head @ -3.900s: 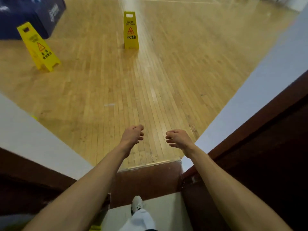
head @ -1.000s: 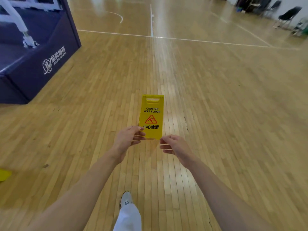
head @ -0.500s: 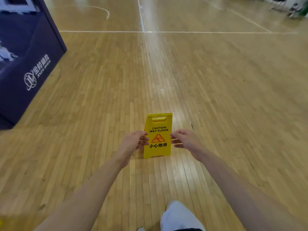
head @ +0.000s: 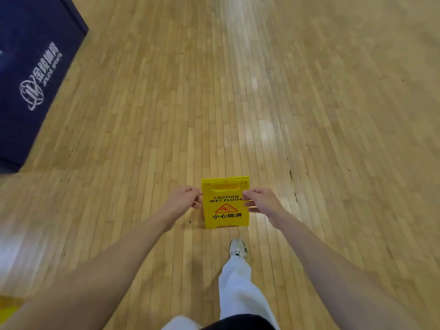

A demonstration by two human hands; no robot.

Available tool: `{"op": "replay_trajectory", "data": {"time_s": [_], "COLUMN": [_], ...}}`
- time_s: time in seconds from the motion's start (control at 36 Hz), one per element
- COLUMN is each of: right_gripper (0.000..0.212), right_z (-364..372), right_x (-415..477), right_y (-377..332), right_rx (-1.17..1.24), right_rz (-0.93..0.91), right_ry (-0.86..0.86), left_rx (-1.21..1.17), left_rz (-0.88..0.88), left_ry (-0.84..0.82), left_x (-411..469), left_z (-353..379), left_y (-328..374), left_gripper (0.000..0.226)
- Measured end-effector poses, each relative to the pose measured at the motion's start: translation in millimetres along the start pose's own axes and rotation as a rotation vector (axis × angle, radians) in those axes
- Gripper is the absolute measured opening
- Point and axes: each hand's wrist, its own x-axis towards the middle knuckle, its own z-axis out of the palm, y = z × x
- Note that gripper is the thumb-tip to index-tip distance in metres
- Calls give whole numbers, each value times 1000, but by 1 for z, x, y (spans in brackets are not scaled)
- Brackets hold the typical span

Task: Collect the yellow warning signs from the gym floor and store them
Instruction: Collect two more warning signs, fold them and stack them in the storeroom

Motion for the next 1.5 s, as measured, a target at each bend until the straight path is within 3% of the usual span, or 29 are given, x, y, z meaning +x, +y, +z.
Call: {"op": "replay_trajectory", "data": {"time_s": [0.25,0.39,0.53,0.75,0.92,1.06,1.11,1.19,1.33,1.5], "right_gripper": [11,10,9,29,54,65,65,61,47,45], "right_z": [-33,-24,-13,1,11,18,19,20,16,13], "right_x": [101,146,196,247,265,265,266,265,262,239], "right_y": [-19,-11,2,37,57,67,70,68,63,55], "right_rx": [10,-17,-203,-332,-272,-241,-239,-259,-302,-354], "right_rz": [105,166,133,139,231,268,272,259,294,256], "right_ry": [67,60,97,235,214,174,179,191,192,166], "left_rx": [-22,-34,-30,1,-43,-96,-192,-388,-421,-450], "left_rz": [-78,-205,-240,-263,-301,-348,-387,-429,-418,-422], "left_ry": [11,26,136,252,202,182,166,180,194,242], "left_x": [116,166,218,272,289,294,294,292,281,261], "left_z": [21,26,36,53,70,78,80,79,80,76], "left_y": [40,12,-21,-65,-81,-85,-88,-90,-90,-93], "left_gripper": [22,21,21,34,47,27,26,47,50,57]}}
